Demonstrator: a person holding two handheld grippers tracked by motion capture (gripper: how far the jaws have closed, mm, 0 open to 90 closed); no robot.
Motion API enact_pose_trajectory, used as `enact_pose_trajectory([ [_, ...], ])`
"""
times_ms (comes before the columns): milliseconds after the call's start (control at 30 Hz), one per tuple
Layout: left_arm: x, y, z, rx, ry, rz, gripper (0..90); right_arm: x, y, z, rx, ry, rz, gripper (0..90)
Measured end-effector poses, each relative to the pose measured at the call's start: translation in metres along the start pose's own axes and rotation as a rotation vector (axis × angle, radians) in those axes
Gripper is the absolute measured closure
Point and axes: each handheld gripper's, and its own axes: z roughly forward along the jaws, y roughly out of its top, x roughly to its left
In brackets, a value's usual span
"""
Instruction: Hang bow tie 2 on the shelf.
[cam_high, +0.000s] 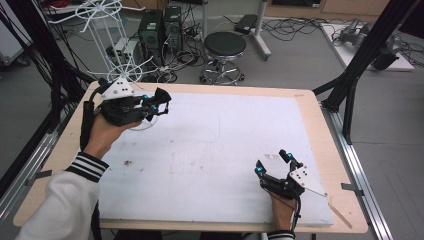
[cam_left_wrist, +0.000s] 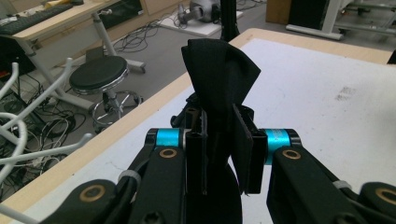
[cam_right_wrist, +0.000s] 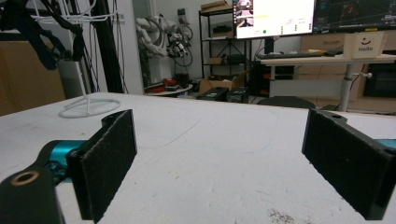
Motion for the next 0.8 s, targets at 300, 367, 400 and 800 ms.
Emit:
enact_pose_trajectory([
  [300,0.012,0.008,-0.008,-0.029,0.0,-0.053,76.1,0.0,0.0,0.0,0.0,0.0,-0.001,9.4],
  [367,0.015,0.009,-0.009,-0.028,0.001,-0.061,76.1,0.0,0.0,0.0,0.0,-0.001,0.0,9.4],
  [400,0.016,0.01,-0.01,-0.03,0.003,-0.065,76.1,0.0,0.0,0.0,0.0,0.0,-0.001,9.5],
  [800,0.034,0.013,-0.016,-0.031,0.037,-0.105,76.0,0.0,0.0,0.0,0.0,-0.001,-0.001,9.4],
])
